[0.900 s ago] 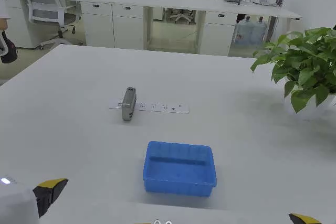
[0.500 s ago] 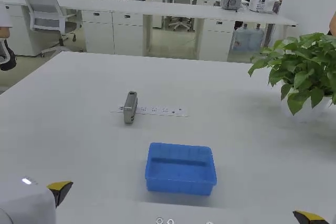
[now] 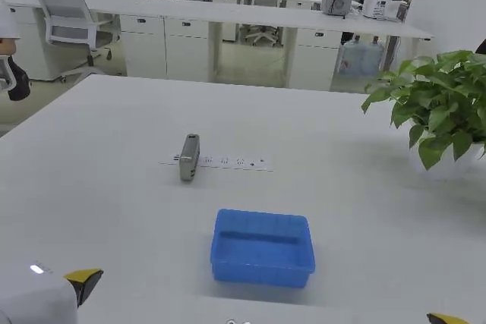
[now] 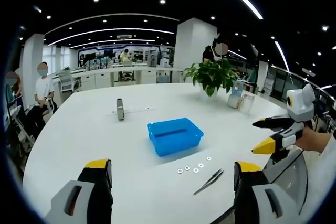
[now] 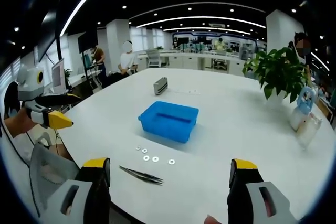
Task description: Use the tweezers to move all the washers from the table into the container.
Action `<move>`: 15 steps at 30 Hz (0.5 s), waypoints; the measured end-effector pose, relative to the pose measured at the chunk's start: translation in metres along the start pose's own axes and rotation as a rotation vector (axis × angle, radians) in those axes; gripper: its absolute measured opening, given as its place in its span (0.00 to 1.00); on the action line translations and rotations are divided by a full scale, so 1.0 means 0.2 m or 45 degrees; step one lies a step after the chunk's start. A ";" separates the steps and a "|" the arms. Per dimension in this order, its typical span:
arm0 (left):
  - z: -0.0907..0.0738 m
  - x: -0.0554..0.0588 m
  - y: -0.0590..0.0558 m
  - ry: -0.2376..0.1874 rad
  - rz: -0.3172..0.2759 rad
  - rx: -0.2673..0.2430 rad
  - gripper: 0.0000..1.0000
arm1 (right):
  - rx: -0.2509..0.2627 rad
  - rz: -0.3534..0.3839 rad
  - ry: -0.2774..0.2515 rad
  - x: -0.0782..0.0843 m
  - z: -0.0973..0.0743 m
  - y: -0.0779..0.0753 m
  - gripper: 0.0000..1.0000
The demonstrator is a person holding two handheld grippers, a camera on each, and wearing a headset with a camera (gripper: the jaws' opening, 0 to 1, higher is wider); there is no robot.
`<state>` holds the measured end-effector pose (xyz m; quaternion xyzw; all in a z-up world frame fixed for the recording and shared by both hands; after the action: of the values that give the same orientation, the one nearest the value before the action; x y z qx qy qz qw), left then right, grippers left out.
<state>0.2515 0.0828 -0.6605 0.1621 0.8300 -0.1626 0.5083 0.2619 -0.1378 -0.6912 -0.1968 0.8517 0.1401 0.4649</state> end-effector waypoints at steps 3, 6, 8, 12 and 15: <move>0.01 0.01 0.00 0.005 -0.002 0.005 0.99 | 0.000 0.009 -0.003 0.00 0.01 0.00 0.94; 0.02 0.02 0.01 0.014 -0.002 0.007 0.99 | 0.003 0.009 -0.001 0.00 0.02 -0.01 0.95; 0.02 0.02 0.01 0.018 0.001 0.010 0.99 | 0.000 0.010 0.002 0.00 0.02 -0.01 0.95; 0.04 0.03 0.01 0.032 0.007 0.018 0.99 | -0.007 0.023 -0.017 -0.01 0.03 -0.01 0.96; 0.06 0.05 0.00 0.043 0.004 0.026 0.99 | 0.000 0.010 -0.004 0.00 0.04 -0.02 0.96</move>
<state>0.2580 0.0790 -0.6745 0.1714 0.8364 -0.1675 0.4929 0.2696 -0.1387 -0.6955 -0.1933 0.8517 0.1423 0.4658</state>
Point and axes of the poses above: the centre of the closed fingertips' face, and the gripper's own axes: z roughly forward along the fingers, y roughly to its left, x roughly out of its underside, the point moved 1 cm from there along -z, roughly backward along the fingers, and after that the axes turned 1 degree about x, right-handed, at the moved point
